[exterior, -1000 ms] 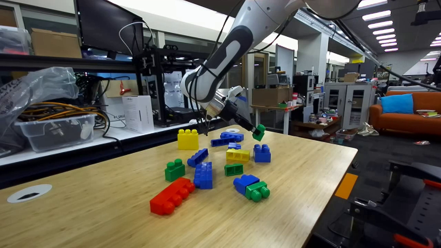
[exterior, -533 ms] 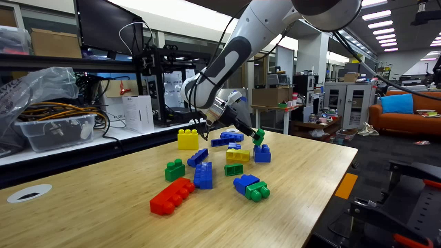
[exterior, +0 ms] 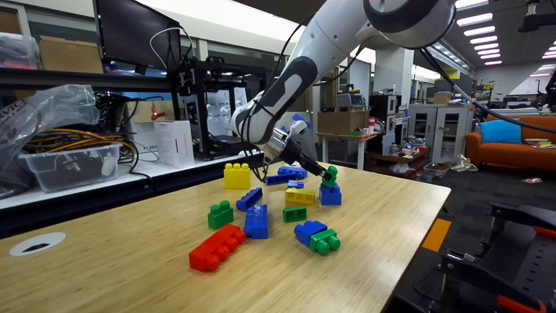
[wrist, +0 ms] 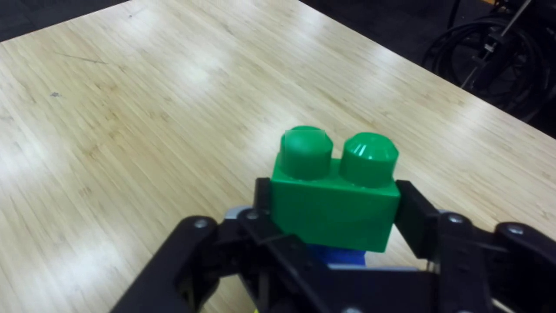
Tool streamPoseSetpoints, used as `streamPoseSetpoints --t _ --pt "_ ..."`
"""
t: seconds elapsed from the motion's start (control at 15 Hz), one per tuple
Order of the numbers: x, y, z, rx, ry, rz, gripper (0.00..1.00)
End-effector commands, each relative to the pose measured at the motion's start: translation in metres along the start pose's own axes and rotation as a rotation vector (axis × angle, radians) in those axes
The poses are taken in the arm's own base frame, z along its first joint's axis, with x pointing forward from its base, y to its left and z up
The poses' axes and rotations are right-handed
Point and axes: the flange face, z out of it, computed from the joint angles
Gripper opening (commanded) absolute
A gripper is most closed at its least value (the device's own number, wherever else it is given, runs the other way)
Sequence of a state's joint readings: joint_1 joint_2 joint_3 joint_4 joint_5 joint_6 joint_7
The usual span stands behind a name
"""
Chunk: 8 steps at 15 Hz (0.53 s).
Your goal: Place the square blue block upright, put one of the green blocks on top of the square blue block
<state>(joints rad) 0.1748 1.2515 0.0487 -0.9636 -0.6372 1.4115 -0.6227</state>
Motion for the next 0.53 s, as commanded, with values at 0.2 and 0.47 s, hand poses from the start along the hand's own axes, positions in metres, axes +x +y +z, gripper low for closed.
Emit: streamPoseSetpoints --t 0.2,0.47 --pt "0.007 0.0 0.006 0.013 -0.037 -0.024 0.45" --pt "0.016 -0.005 0.011 0.01 -0.051 -0.038 0.45"
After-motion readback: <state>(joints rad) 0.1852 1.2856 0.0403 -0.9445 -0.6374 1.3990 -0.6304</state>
